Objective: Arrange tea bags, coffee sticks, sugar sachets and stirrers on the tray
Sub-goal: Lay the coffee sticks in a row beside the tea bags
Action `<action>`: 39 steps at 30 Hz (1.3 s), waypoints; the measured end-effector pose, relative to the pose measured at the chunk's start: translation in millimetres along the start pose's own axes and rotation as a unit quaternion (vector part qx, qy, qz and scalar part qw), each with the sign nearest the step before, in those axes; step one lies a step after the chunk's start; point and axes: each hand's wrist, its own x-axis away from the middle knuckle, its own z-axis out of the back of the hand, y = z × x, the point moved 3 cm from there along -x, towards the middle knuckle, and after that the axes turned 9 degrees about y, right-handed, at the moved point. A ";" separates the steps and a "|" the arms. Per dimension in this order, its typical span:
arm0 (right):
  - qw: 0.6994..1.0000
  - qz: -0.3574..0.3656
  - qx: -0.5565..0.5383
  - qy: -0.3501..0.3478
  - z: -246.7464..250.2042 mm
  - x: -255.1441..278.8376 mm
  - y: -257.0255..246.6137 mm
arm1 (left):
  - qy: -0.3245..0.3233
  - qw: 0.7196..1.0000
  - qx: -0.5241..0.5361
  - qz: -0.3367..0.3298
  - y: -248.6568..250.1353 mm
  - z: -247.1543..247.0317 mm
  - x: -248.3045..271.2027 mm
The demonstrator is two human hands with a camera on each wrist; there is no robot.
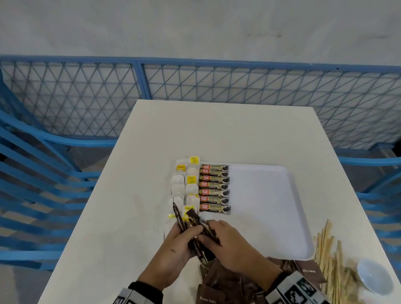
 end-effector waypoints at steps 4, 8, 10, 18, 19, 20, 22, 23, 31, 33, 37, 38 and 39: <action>0.999 0.007 -0.007 -0.036 0.0 0.3 0.8 | 0.003 1.000 0.001 -0.023 -2.0 1.9 -4.5; 0.998 -0.011 -0.030 -0.047 11.7 -2.3 5.0 | 0.001 0.999 0.029 -0.045 1.0 5.6 -4.8; 0.999 -0.006 -0.037 -0.034 15.6 -3.9 7.1 | 0.007 0.997 0.035 -0.067 3.6 6.0 -3.9; 0.984 -0.040 -0.172 -0.025 27.8 2.0 9.0 | 0.089 0.990 -0.002 -0.111 5.0 19.5 -8.6; 0.989 -0.025 -0.145 -0.009 29.4 1.8 8.6 | 0.084 0.989 -0.023 -0.119 6.7 19.2 -7.5; 0.992 -0.009 -0.125 0.006 30.9 1.4 7.0 | 0.075 0.987 -0.053 -0.128 8.3 18.4 -6.2; 0.992 0.017 -0.125 0.014 32.9 -0.2 2.5 | 0.049 0.982 -0.114 -0.142 11.6 13.0 -2.8; 0.991 0.025 -0.132 0.001 32.8 -0.8 0.2 | 0.037 0.979 -0.136 -0.147 13.1 9.8 -1.1; 0.973 -0.036 -0.227 0.026 29.9 -0.1 4.0 | 0.065 0.979 -0.138 -0.133 10.1 13.2 1.8; 0.967 -0.051 -0.247 0.020 28.1 3.0 5.6 | 0.060 0.979 -0.153 -0.122 7.5 14.2 3.1; 0.974 -0.043 -0.219 -0.027 17.5 3.6 2.2 | 0.037 0.972 -0.192 -0.127 6.7 8.1 4.5; 0.976 -0.038 -0.211 -0.026 16.7 2.2 1.9 | 0.036 0.972 -0.190 -0.130 7.0 6.9 4.6; 0.977 -0.034 -0.208 -0.020 17.1 0.8 2.7 | 0.031 0.974 -0.180 -0.131 8.0 5.1 5.1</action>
